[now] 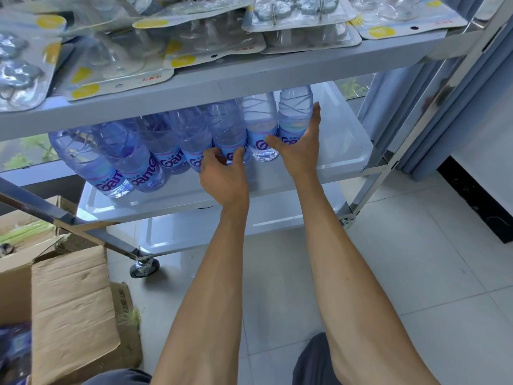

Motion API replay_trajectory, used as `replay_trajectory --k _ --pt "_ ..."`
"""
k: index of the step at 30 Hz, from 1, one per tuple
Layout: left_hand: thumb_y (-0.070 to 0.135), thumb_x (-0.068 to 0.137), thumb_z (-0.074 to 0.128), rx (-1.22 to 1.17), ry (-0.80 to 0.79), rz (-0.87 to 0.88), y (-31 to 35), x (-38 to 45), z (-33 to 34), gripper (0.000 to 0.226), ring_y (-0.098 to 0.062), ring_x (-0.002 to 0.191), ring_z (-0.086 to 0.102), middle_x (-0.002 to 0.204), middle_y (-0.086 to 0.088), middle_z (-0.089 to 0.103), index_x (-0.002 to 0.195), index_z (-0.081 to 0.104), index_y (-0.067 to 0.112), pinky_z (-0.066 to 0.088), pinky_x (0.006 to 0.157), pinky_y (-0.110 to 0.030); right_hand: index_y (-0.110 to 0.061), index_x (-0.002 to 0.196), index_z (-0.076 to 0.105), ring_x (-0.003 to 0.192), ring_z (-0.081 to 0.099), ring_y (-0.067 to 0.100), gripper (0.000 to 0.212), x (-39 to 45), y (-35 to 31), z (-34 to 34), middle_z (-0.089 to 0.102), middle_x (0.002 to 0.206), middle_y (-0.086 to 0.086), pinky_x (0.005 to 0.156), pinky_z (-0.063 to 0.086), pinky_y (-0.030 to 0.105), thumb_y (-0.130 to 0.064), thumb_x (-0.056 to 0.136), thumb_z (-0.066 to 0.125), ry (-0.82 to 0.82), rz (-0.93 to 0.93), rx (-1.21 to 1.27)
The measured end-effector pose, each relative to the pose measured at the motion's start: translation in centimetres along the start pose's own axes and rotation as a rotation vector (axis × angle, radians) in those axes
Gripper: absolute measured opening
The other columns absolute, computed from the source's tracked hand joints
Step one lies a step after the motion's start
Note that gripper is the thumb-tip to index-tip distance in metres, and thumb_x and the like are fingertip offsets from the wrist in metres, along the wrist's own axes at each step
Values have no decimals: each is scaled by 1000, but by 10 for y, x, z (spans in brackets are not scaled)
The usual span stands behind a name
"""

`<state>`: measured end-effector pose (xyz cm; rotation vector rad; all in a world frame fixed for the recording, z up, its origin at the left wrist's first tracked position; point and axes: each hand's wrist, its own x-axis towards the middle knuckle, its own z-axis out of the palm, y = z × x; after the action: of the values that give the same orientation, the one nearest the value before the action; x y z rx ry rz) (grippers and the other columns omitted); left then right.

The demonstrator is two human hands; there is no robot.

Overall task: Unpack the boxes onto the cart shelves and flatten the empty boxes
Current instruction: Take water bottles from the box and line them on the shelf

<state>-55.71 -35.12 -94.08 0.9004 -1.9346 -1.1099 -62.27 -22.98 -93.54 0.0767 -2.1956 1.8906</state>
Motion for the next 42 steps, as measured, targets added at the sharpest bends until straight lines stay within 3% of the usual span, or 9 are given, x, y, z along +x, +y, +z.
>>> replay_trajectory --k 9,13,15,17,20,24,28,32,42 --pt "24 83 73 -79 73 51 -16 4 -30 20 -17 73 62 82 -2 68 92 66 8 54 77 -38 -12 145 38 111 53 3 82 -4 7 -6 55 132 -6 97 46 18 -15 76 83 87 -19 -42" --pt "7 89 60 -25 -72 528 15 -15 -19 14 -20 75 63 89 -4 69 98 69 7 53 67 -34 -16 138 45 98 58 7 78 2 2 -11 64 120 -3 81 44 4 -21 72 85 82 0 -117" --pt "-2 87 53 91 -254 635 37 -19 6 35 -29 102 64 119 -15 66 120 65 2 53 80 -37 -16 134 49 89 59 8 76 2 1 -12 64 108 -8 72 40 -1 -20 68 85 133 3 -140" --pt "-1 92 48 339 -443 566 52 -15 32 54 -34 137 40 153 -19 38 146 42 1 38 107 -37 -15 135 50 91 60 11 76 1 0 -13 66 112 -5 77 42 3 -21 68 85 169 2 -161" --pt "15 100 47 648 -556 533 56 -10 58 55 -33 148 21 161 -19 22 151 31 2 19 120 -35 -13 136 49 104 63 17 77 3 0 -17 65 123 3 86 46 15 -26 70 87 169 -15 -203" --pt "15 90 53 694 -395 549 66 8 71 40 -33 115 56 127 -18 58 128 54 2 44 91 -34 -14 134 51 96 61 10 77 8 4 -23 66 117 -2 84 47 16 -31 69 87 198 -20 -228" --pt "18 94 53 731 -424 476 87 33 88 33 -33 120 53 127 -18 57 124 57 7 42 98 -35 -11 138 48 101 52 5 78 13 7 -23 60 121 -6 81 35 -4 -32 72 86 251 -15 -219" --pt "17 94 56 801 -502 452 95 36 103 31 -33 120 58 126 -16 62 124 57 8 47 96 -39 -7 141 45 119 58 19 78 12 12 -24 58 135 7 101 46 22 -29 78 83 212 -57 -223" --pt "35 76 78 787 -616 283 103 43 96 53 -27 120 61 126 -7 63 123 60 17 52 92 -36 -6 145 41 124 55 24 83 13 11 -22 54 141 9 106 46 31 -26 77 84 205 -36 -195"
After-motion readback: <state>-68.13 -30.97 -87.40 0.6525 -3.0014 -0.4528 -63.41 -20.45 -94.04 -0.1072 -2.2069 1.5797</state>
